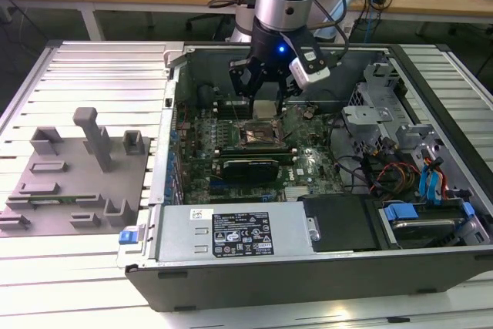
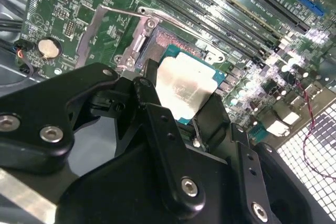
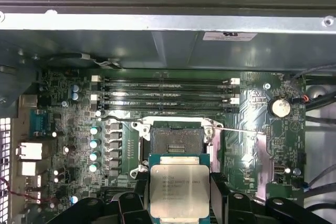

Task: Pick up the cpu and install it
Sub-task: 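Pick up the cpu and move it towards the insertion slot, then place the cpu into insertion slot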

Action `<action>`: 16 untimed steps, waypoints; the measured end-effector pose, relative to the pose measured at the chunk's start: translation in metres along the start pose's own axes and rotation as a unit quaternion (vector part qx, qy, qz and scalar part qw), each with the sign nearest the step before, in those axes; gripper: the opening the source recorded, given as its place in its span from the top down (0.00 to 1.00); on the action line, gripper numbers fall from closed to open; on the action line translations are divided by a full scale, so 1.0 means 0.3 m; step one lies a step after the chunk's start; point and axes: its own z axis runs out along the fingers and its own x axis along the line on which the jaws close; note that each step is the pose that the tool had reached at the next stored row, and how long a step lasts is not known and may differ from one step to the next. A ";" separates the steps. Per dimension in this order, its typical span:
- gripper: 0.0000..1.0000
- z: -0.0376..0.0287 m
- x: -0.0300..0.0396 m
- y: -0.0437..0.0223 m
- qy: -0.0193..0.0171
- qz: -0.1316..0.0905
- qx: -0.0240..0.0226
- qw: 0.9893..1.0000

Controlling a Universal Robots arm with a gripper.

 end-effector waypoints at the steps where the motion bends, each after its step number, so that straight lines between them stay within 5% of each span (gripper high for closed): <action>1: 0.45 0.001 0.001 0.000 0.000 0.000 0.000 1.000; 16: 0.45 0.015 0.014 0.006 -0.001 0.000 -0.001 1.000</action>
